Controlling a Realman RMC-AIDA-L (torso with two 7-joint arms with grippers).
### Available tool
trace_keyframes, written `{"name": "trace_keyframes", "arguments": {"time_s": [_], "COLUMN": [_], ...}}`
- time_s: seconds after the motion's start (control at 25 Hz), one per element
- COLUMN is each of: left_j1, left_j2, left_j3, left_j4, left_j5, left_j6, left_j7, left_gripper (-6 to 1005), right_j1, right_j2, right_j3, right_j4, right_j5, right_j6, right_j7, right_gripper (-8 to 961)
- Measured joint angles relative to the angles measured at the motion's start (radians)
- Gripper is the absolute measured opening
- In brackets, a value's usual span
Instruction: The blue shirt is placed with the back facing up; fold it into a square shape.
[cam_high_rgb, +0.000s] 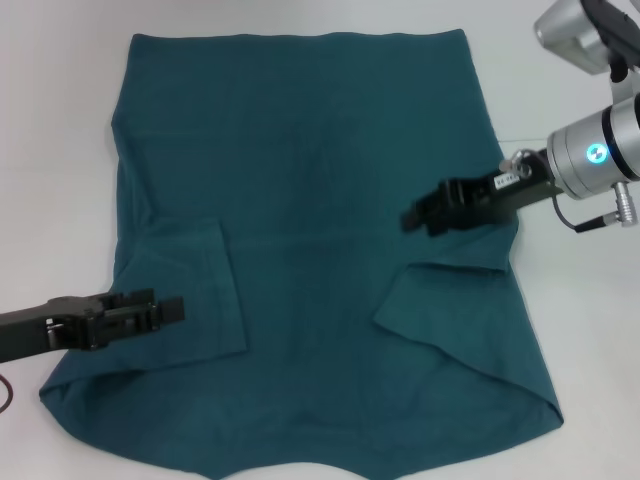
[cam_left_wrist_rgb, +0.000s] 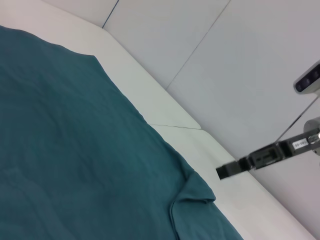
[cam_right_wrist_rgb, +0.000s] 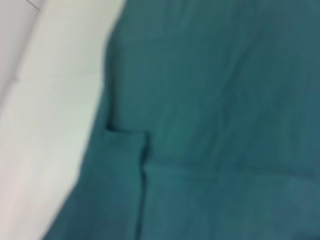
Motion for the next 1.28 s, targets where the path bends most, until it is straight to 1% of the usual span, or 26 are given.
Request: {"name": "trace_keyframes", "arguments": {"time_s": [0.12,0.28,0.36,0.48,0.56,0.64,0.72,0.88,1.0,1.28], "left_j1": [0.001,0.000,-0.001,-0.002,-0.002,-0.003,-0.004,-0.006,-0.008,-0.010], "left_j2": [0.000,0.000,0.000,0.000,0.000,-0.001,-0.002,-0.003,-0.003,-0.003], "left_j3": [0.000,0.000,0.000,0.000,0.000,0.000,0.000,0.004,0.005,0.003], "left_j4": [0.001,0.002,0.002,0.001,-0.001,-0.001,-0.002,-0.001,-0.001,-0.001], "left_j5": [0.000,0.000,0.000,0.000,0.000,0.000,0.000,0.000,0.000,0.000], "left_j6": [0.000,0.000,0.000,-0.005,-0.009,-0.012,-0.015,-0.021,-0.023,-0.025], "left_j7": [0.000,0.000,0.000,0.000,0.000,0.000,0.000,-0.007,-0.009,-0.010], "left_gripper": [721,722,722,723,723,723,723,722,722,722], "right_j1": [-0.012,-0.017,-0.032,-0.056,-0.072,-0.090,-0.105,-0.126,-0.129,-0.125], "right_j2": [-0.013,-0.048,-0.070,-0.093,-0.096,-0.094,-0.087,-0.062,-0.046,-0.027], "right_j3": [-0.003,-0.006,0.000,-0.001,-0.005,-0.007,-0.008,-0.018,-0.041,-0.063], "right_j4": [0.008,0.003,-0.004,-0.006,-0.006,0.001,0.006,0.011,0.031,0.061], "right_j5": [0.058,-0.015,-0.032,-0.035,-0.038,-0.039,-0.039,-0.040,-0.042,-0.053], "right_j6": [-0.002,-0.029,-0.053,-0.062,-0.050,-0.017,0.013,0.070,0.119,0.193], "right_j7": [-0.011,0.049,0.072,0.092,0.095,0.091,0.087,0.083,0.082,0.083], "right_gripper": [420,522,573,594,608,615,615,615,615,615]}}
